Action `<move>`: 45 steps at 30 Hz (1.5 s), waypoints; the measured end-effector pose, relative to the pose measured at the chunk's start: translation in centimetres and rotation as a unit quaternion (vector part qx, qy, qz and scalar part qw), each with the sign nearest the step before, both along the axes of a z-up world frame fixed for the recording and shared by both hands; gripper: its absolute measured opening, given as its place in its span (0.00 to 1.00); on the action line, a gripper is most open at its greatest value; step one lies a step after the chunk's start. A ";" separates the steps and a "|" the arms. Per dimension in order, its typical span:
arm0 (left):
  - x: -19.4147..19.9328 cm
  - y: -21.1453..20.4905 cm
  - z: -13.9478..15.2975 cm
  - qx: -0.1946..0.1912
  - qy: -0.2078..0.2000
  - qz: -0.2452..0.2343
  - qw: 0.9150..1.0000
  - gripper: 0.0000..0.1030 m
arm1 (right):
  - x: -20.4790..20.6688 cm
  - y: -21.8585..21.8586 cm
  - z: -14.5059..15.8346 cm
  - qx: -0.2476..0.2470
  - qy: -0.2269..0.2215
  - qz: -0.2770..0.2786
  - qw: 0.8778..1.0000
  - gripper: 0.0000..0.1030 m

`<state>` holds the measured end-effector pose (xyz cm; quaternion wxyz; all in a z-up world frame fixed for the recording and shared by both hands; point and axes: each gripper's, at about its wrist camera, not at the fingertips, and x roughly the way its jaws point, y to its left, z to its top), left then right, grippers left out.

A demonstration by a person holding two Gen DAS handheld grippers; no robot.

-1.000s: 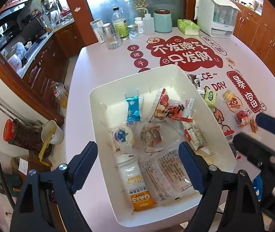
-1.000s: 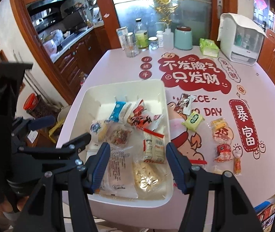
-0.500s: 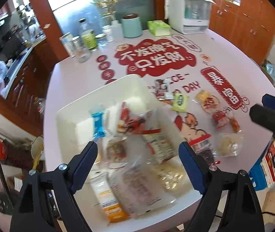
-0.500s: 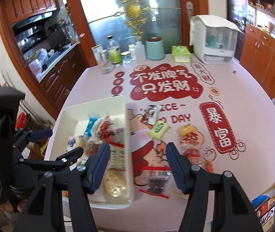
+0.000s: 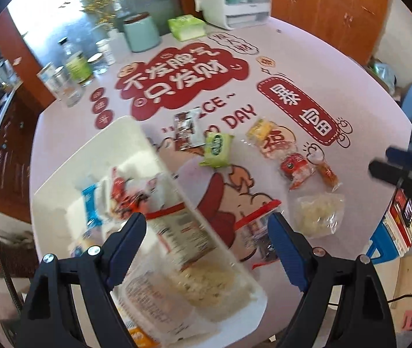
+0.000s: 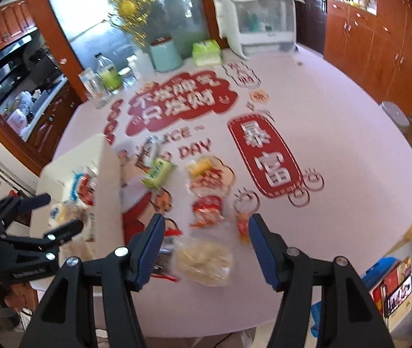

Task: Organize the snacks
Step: 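Move both tools back over the remaining snacks on the table, then grasp the green square pastry packet with the left tool while the right tool grasps the red-labelled bread bag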

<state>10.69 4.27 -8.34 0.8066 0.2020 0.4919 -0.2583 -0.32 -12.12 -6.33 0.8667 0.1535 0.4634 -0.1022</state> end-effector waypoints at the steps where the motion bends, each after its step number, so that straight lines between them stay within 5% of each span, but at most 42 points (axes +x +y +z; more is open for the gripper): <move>1: 0.4 -0.6 -0.2 -0.001 0.003 -0.004 1.000 0.82 | 0.0 -0.3 -0.8 0.005 0.008 -0.001 1.000 0.59; 14: 7.3 -7.7 -5.8 0.055 0.044 -0.028 0.997 0.82 | 3.2 -3.1 -7.0 0.033 0.064 0.019 0.997 0.59; 28: 12.5 -9.8 -11.4 0.096 0.120 0.016 0.988 0.60 | 10.0 0.1 -12.9 0.009 0.123 0.127 0.984 0.61; 34: 13.5 -10.3 -13.2 0.098 0.147 0.028 0.984 0.55 | 10.6 0.5 -12.9 -0.035 0.111 0.144 0.983 0.50; 38: 14.1 -10.5 -13.4 0.088 0.151 0.030 0.984 0.50 | 10.6 -0.3 -12.8 -0.036 0.112 0.130 0.984 0.48; 41: 14.5 -10.5 -13.4 0.072 0.164 0.021 0.984 0.34 | 10.5 -0.9 -12.7 -0.038 0.113 0.122 0.985 0.47; 45: 14.4 -11.0 -13.3 0.071 0.151 0.011 0.986 0.34 | 10.4 -1.4 -12.0 -0.033 0.105 0.112 0.988 0.47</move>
